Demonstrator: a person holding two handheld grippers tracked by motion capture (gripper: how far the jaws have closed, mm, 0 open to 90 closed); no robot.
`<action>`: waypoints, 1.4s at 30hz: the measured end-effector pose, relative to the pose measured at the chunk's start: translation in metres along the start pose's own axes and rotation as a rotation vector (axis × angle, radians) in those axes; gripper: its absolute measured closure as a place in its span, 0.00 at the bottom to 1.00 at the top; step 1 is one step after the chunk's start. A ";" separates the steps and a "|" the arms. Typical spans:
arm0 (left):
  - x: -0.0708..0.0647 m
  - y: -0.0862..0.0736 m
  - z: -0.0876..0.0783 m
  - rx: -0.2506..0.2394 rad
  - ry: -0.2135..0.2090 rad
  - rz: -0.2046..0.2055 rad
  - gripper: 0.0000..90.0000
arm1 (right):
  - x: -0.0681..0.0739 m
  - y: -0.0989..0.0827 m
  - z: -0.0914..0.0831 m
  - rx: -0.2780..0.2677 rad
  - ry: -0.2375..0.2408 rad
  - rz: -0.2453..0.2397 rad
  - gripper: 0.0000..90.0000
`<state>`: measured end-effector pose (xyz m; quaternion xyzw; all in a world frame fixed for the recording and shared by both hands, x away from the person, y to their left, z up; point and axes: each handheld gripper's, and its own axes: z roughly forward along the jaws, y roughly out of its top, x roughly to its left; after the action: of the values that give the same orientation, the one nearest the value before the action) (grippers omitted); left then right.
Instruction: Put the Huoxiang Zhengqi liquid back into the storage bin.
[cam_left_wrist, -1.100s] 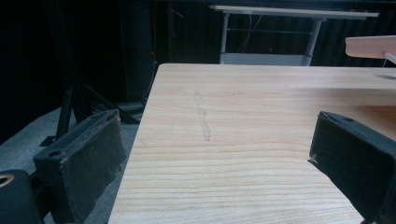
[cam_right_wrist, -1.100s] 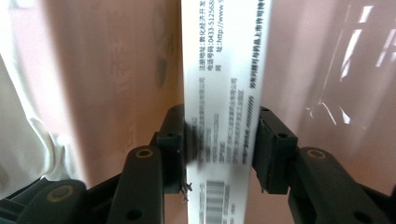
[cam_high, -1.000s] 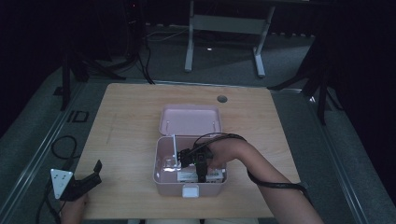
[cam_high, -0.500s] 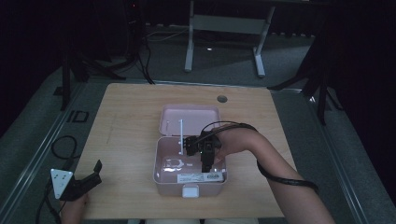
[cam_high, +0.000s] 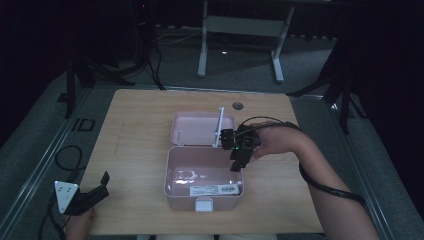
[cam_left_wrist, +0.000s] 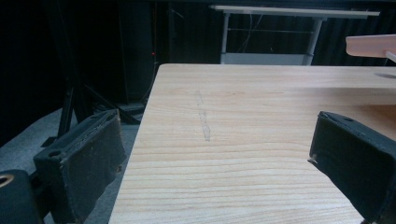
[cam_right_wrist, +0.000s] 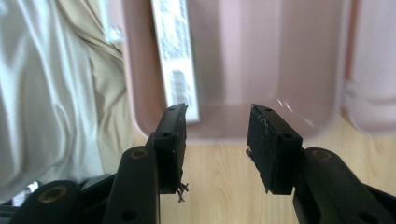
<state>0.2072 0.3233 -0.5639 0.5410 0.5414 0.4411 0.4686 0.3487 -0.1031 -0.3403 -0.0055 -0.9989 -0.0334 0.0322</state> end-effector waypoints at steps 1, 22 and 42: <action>0.000 0.000 0.000 0.000 0.000 0.000 0.04 | 0.000 0.000 0.000 0.000 0.000 0.000 0.63; 0.000 0.000 0.000 0.000 0.001 0.002 0.04 | -0.035 -0.082 0.059 -0.148 -0.041 0.200 0.61; 0.001 0.000 0.000 0.003 -0.003 0.000 0.04 | -0.053 -0.121 0.163 -0.514 -0.282 0.539 0.31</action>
<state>0.2076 0.3238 -0.5638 0.5424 0.5415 0.4396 0.4683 0.3891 -0.2136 -0.5140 -0.2798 -0.9154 -0.2716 -0.1003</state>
